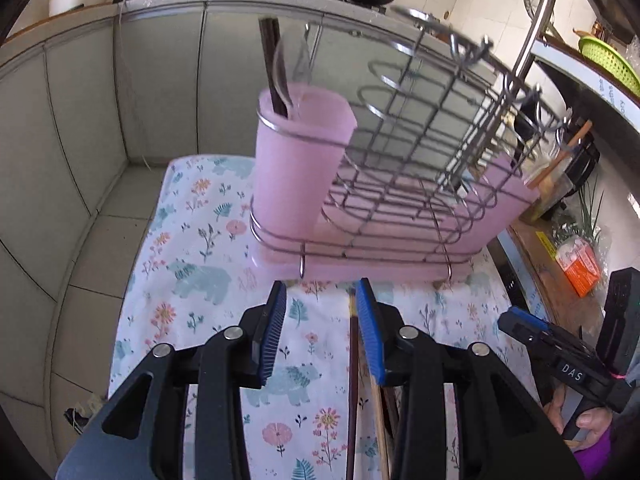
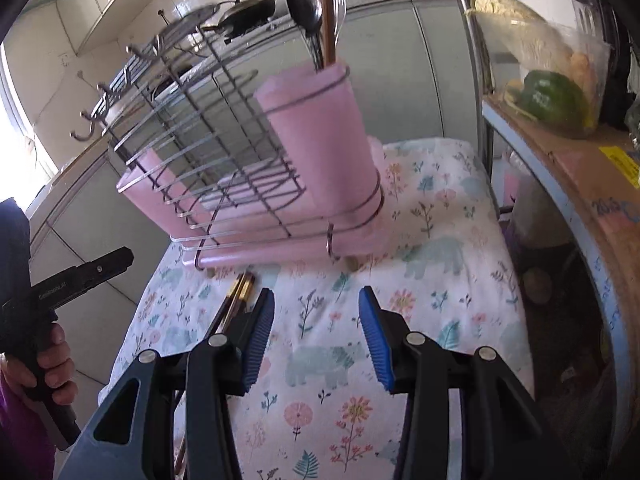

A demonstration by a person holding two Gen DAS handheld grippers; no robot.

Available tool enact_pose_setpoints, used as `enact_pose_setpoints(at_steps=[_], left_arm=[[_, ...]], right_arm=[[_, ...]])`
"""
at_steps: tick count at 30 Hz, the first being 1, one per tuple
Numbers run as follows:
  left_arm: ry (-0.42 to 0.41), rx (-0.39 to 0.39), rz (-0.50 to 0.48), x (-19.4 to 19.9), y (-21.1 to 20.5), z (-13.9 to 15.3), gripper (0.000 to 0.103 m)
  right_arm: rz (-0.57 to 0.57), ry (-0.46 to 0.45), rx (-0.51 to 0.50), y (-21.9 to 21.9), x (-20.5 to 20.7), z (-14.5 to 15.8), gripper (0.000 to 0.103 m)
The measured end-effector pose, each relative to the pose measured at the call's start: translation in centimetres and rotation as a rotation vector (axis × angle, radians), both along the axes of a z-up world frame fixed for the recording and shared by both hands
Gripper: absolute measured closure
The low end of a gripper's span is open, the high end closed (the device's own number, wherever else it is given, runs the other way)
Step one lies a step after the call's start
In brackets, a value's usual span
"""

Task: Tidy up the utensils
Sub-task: 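Open both tools and move them back down to the remaining chopsticks, then grasp a dark gold-banded chopstick with the left tool while the right grasps another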

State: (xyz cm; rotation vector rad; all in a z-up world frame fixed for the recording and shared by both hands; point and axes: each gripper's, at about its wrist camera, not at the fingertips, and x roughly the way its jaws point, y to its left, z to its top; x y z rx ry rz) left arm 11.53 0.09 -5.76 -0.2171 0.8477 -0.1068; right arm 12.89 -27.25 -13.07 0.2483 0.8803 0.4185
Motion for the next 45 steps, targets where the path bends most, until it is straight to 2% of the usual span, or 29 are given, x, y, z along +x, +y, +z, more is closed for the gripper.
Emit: enact_pose_setpoints(at_steps=[7,15,29,32,38,45], left_arm=[[0.154,-0.008,-0.105,0.4,-2.1,-3.5,0.067],[0.302,-0.121,-0.106,1.6,-1.2,-5.8,0.067],[0.378,-0.158,-0.103,2.9,0.8,-5.8,0.067],[0.396,-0.164,-0.111,3.1,0.9,-5.9,0.071],[0.413,-0.135,-0.127,3.5,0.2,-6.1,0.077],[0.428,-0.104,-0.139,5.1,-1.6,-6.9,0.078]], right_arm=[[0.065,0.094,0.017,1.8,-0.3,-2.1,0.06],[0.068,0.13,0.019,2.0,-0.1,-2.7,0.06],[0.074,0.164,0.003,2.6,0.4,-3.4,0.06],[0.066,0.168,0.005,2.4,0.4,-3.4,0.06],[0.041,0.217,0.052,1.6,1.0,-4.0,0.06],[0.047,0.236,0.063,1.6,1.1,-4.2,0.06]])
